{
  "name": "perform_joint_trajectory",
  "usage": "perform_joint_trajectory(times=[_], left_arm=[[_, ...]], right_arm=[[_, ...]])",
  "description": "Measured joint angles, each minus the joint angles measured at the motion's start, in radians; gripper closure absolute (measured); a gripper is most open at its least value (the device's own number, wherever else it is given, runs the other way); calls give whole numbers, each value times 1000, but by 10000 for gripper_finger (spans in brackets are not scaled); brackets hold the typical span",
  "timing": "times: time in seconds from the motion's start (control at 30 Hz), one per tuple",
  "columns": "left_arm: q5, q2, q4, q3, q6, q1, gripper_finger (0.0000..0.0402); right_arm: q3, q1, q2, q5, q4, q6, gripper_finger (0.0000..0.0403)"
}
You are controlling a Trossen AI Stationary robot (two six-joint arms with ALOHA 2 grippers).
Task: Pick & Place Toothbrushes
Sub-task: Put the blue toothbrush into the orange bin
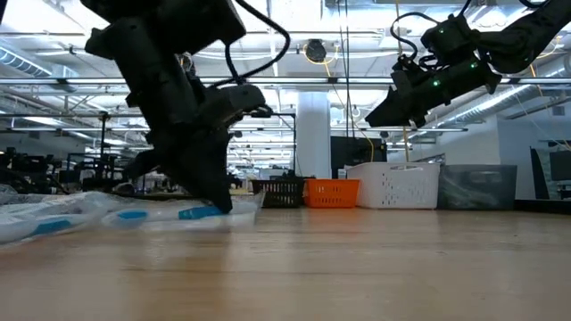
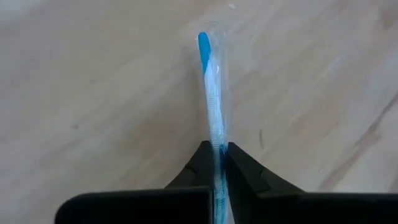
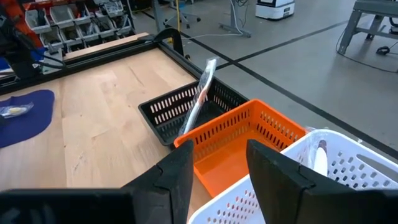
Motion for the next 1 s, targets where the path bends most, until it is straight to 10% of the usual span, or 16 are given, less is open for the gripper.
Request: perform_joint_trajectory(times=[0.53,1.0], left_arm=[[-287,-3,31,284,504,42,397],[-301,-4,224,384,791,124,396]], right_arm=[[0,39,0,-408,76,96,264],[0,188,0,-501,168,97,264]])
